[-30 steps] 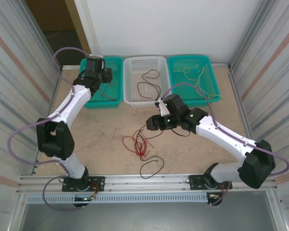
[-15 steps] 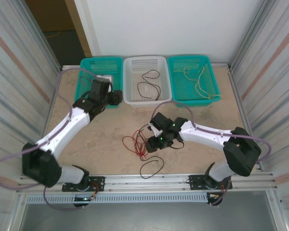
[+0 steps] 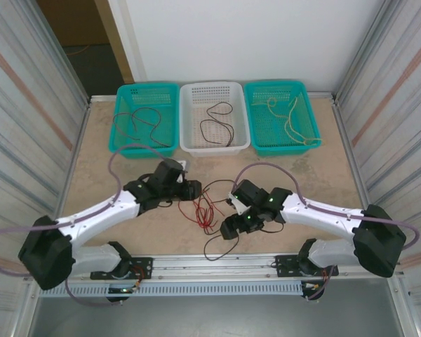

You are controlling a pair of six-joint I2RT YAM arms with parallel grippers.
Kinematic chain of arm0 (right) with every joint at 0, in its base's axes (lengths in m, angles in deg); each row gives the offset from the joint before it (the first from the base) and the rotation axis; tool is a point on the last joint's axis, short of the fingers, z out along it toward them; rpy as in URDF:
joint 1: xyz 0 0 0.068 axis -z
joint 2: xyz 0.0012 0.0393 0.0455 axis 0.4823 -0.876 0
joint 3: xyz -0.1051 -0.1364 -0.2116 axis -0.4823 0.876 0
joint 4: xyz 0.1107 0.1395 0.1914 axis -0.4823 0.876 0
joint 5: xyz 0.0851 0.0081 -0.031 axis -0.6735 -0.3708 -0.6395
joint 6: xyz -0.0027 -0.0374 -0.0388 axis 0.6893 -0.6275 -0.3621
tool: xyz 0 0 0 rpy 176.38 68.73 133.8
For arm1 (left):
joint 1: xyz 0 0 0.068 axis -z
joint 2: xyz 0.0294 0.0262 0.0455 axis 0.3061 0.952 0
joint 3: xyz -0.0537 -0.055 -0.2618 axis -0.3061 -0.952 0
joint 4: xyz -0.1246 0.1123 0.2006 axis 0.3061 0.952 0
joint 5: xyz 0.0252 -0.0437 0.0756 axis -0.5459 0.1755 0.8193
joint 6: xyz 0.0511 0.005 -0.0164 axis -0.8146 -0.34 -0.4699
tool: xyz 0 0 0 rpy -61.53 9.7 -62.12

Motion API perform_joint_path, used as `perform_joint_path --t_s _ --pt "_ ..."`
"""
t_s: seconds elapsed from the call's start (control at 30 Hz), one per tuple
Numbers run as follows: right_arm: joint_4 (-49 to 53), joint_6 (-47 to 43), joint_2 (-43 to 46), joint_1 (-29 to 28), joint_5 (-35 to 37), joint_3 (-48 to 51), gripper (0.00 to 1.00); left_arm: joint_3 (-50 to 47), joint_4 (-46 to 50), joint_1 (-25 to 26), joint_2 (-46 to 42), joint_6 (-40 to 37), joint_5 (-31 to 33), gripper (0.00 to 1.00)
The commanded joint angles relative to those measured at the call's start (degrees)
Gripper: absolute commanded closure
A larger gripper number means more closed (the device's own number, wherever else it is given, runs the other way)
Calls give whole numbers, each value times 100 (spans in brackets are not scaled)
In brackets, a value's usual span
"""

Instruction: Untangle the cables

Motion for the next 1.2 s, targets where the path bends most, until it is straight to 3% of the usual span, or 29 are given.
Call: perform_joint_path --t_s 0.0,0.13,0.23,0.3,0.37,0.73,0.83,1.0,1.17 --pt "-411 152 -276 -60 71 86 26 154 -441 154 449 408 -113 53" --pt "-568 170 -525 -71 198 40 44 387 -589 212 1072 422 -345 59" --pt "-503 129 -549 -74 382 -85 69 572 -561 224 1427 388 -431 61" --pt "-316 64 -514 -69 532 -251 91 678 -521 222 1609 301 -425 63" --pt "-82 -20 -371 -69 676 -469 100 786 -362 224 1731 217 -227 65" --pt "1311 -571 1055 310 1415 -2244 100 1024 -442 36 2502 28 -242 75" --pt "1439 -852 1310 771 1658 -2628 100 1004 -513 10 2550 62 -351 78" --pt "1110 -962 1265 1927 1288 -3161 100 973 -508 1 2582 114 -396 81" --pt "625 -881 973 2263 1215 -3421 100 676 -550 5 2109 319 -335 80"
